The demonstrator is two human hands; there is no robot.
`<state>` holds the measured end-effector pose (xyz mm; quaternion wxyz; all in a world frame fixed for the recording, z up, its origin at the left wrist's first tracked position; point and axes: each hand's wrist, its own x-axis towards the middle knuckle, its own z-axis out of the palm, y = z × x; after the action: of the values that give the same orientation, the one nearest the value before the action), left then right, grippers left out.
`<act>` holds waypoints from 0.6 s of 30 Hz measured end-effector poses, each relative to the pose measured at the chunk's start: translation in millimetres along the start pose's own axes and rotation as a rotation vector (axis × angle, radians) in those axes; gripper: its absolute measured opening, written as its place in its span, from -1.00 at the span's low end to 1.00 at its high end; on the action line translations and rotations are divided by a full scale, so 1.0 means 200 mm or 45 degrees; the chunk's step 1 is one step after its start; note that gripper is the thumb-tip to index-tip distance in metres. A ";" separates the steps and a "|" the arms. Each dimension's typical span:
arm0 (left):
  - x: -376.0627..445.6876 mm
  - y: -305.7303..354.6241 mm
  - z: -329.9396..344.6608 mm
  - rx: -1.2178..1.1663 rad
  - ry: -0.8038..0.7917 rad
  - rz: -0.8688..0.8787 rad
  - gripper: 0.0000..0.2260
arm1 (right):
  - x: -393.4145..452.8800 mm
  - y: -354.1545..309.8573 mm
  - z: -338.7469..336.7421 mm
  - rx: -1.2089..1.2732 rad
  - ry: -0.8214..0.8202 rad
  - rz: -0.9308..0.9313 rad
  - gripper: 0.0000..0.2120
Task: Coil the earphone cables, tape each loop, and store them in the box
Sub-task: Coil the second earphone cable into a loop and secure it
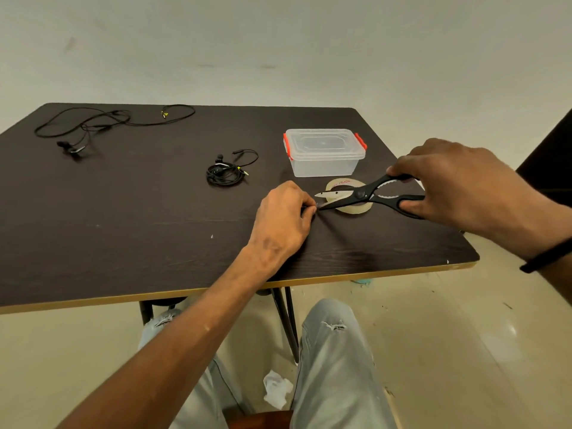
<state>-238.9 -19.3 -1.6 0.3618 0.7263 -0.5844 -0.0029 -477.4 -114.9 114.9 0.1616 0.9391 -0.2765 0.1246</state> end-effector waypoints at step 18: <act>-0.02 0.02 0.00 0.051 0.023 0.010 -0.86 | -0.09 -0.09 -0.01 -0.199 -0.043 0.060 -0.68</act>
<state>-243.6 -16.9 -0.8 0.3523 0.7312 -0.5839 0.0167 -482.9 -90.5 106.1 0.2268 0.9188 -0.3101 0.0905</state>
